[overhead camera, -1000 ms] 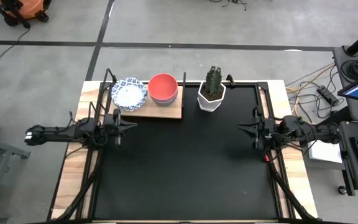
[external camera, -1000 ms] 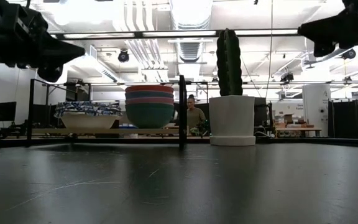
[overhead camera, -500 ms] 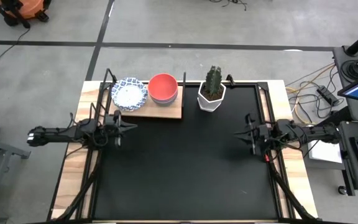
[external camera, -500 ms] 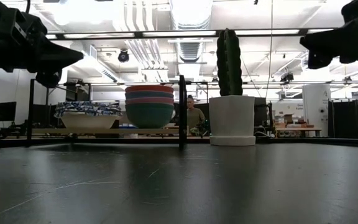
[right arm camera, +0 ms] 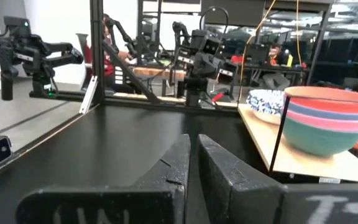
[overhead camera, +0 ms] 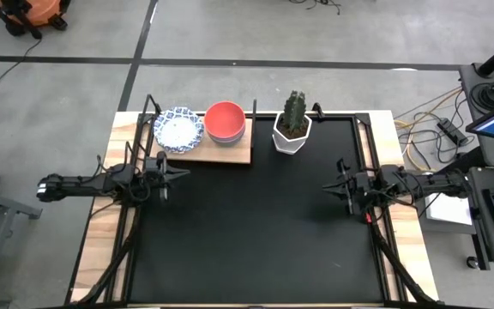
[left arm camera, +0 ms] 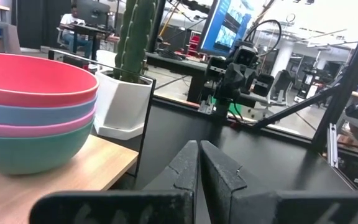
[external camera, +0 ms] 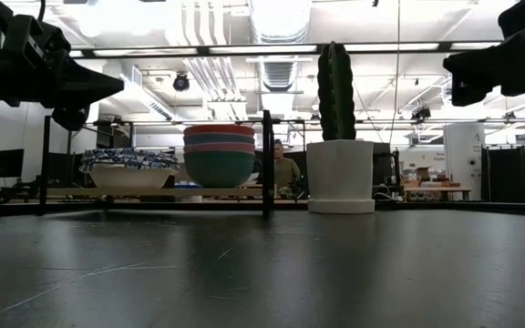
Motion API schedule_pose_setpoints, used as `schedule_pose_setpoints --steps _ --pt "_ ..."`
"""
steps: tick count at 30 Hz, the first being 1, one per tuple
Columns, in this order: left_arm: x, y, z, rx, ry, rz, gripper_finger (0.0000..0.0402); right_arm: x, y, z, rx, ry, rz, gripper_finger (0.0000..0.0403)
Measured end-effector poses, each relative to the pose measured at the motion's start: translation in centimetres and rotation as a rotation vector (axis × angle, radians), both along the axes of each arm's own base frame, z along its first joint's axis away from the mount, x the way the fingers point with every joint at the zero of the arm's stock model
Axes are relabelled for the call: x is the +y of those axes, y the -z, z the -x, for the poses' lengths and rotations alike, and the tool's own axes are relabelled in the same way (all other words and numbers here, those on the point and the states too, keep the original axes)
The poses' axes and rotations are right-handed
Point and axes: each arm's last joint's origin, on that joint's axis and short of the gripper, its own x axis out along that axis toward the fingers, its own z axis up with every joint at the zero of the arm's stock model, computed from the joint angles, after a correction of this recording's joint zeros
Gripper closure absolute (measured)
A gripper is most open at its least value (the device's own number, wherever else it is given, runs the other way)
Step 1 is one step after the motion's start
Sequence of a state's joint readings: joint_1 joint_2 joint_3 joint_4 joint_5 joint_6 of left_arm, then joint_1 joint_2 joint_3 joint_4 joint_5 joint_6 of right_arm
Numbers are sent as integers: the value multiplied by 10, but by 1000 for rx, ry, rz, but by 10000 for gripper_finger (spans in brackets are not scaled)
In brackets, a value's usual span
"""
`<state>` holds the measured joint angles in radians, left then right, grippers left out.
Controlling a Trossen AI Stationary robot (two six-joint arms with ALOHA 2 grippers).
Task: Place and stack bowls onto a shelf
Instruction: Return to Home Position
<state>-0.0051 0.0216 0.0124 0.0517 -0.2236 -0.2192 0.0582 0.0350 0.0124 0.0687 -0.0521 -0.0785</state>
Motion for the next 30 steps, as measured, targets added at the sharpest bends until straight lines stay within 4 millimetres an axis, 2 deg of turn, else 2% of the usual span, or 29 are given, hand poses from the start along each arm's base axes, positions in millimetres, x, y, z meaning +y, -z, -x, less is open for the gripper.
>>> schedule_pose_setpoints --steps 30 --pt "0 0 0 4 -2 0 402 0 2 0 14 1 1 383"
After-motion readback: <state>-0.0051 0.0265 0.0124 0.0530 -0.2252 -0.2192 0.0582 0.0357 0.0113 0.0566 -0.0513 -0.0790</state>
